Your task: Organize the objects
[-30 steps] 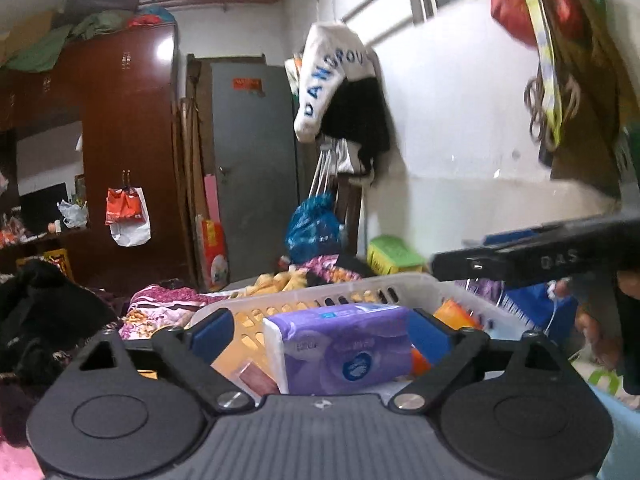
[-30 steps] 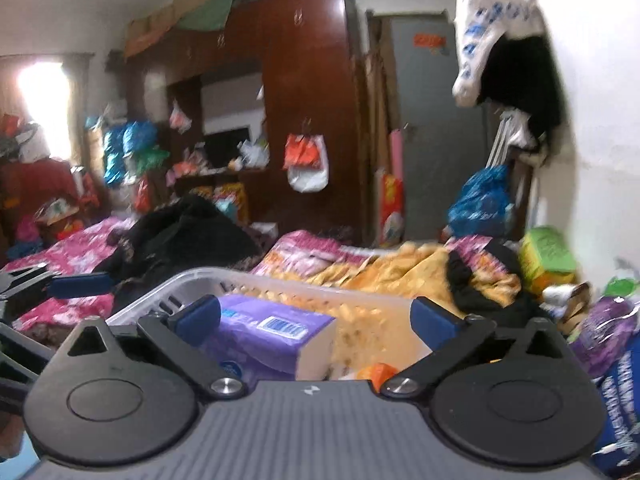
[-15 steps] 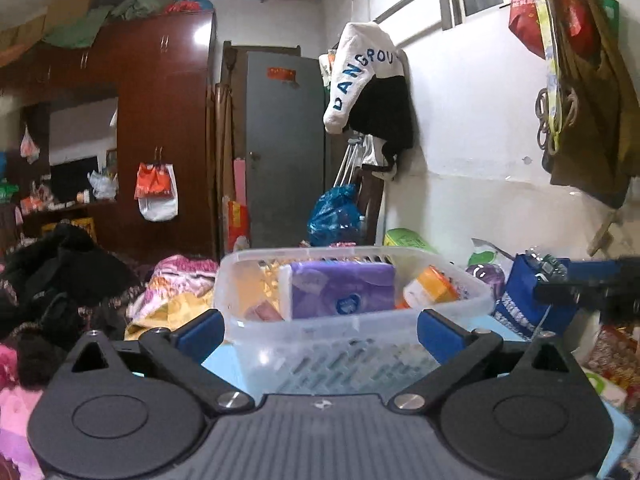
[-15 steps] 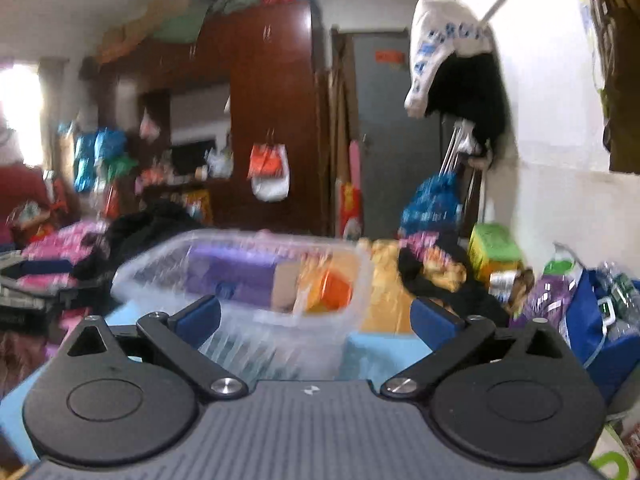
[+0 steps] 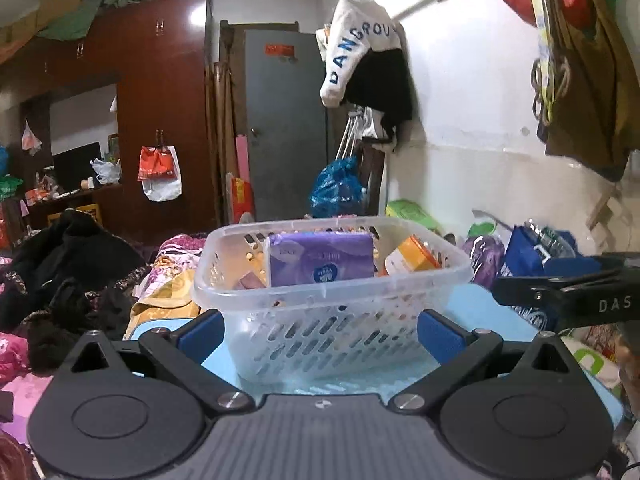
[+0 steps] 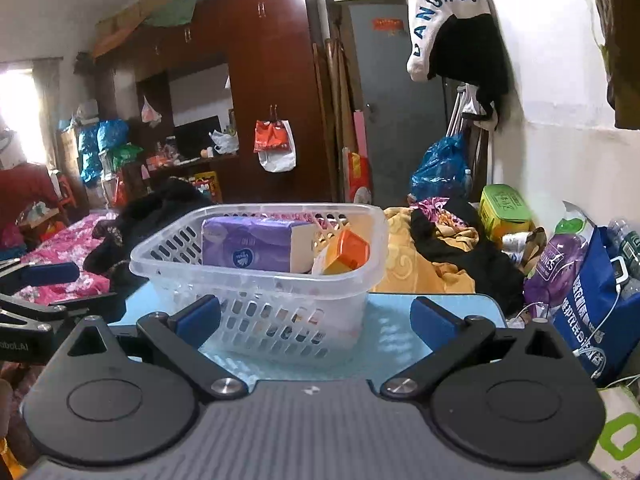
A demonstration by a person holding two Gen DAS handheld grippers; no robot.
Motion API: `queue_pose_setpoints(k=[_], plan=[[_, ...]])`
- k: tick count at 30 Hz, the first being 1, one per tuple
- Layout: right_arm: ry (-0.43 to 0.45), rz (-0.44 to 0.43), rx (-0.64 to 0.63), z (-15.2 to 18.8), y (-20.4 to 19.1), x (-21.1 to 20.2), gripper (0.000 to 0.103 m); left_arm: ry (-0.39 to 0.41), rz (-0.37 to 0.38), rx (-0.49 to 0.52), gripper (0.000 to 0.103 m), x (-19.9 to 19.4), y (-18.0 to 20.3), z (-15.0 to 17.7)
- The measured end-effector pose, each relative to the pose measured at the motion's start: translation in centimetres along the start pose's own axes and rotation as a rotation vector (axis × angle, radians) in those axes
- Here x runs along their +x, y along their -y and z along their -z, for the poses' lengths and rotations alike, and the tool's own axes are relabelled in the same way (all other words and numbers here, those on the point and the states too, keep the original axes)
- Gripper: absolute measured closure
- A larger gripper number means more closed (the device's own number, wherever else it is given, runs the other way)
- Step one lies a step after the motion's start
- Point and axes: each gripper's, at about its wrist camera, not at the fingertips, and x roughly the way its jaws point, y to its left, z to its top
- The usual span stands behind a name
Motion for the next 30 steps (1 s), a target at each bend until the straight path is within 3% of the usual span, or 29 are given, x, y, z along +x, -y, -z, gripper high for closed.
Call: queue_pose_setpoints(k=[30], plan=[[0.006, 0.008, 0.002, 0.4, -0.6, -0.8, 0.000, -0.030, -0.022, -0.009, 0.000, 0.8, 0.6, -0.3]])
